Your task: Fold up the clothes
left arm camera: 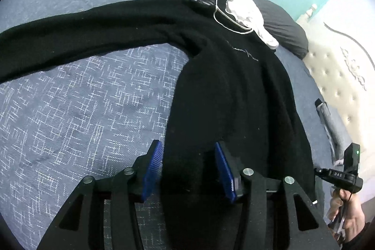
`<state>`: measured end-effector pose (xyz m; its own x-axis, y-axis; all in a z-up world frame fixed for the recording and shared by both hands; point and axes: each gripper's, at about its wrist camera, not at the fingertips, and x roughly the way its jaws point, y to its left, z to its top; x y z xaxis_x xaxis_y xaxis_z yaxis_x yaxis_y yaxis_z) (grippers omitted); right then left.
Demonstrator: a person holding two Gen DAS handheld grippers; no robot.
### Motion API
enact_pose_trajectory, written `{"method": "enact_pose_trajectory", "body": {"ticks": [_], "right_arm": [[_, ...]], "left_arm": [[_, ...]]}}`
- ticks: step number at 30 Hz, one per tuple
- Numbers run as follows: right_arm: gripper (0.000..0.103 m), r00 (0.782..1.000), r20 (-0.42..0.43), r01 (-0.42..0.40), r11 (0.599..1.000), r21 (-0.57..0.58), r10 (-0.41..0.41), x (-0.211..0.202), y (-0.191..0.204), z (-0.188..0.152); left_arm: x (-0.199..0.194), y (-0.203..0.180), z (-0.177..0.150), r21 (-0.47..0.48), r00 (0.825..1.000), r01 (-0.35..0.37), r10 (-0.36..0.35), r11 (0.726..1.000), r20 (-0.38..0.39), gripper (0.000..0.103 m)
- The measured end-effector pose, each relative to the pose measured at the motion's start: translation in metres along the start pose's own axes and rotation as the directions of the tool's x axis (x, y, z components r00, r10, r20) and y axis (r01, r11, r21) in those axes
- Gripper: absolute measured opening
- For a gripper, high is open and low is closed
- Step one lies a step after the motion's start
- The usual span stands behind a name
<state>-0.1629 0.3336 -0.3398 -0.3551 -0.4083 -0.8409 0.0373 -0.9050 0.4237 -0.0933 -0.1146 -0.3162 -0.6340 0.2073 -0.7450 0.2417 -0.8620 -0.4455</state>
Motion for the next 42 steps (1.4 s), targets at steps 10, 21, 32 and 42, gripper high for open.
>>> {"method": "enact_pose_trajectory", "body": {"ticks": [10,21,32,42], "right_arm": [[0.005,0.983,0.1,0.163,0.983,-0.088,-0.154,-0.069,-0.027,0.047],[0.005,0.911,0.136,0.403,0.909,-0.104,-0.389,-0.101,-0.09,0.121],[0.015,0.871,0.072,0.49,0.871,-0.035,-0.487,-0.081,-0.143,0.158],[0.031,0.87,0.143,0.477,0.879,-0.009,-0.471,-0.108,-0.146,0.131]], "left_arm": [[-0.001,0.004,0.002,-0.013,1.0,0.006,-0.006,1.0,-0.002,0.051],[0.005,0.002,0.003,0.004,1.0,-0.013,0.013,1.0,-0.012,0.051],[0.007,0.004,0.005,0.007,1.0,-0.018,0.018,1.0,-0.021,0.051],[0.002,0.009,0.004,-0.002,1.0,0.002,-0.002,1.0,-0.029,0.051]]}}
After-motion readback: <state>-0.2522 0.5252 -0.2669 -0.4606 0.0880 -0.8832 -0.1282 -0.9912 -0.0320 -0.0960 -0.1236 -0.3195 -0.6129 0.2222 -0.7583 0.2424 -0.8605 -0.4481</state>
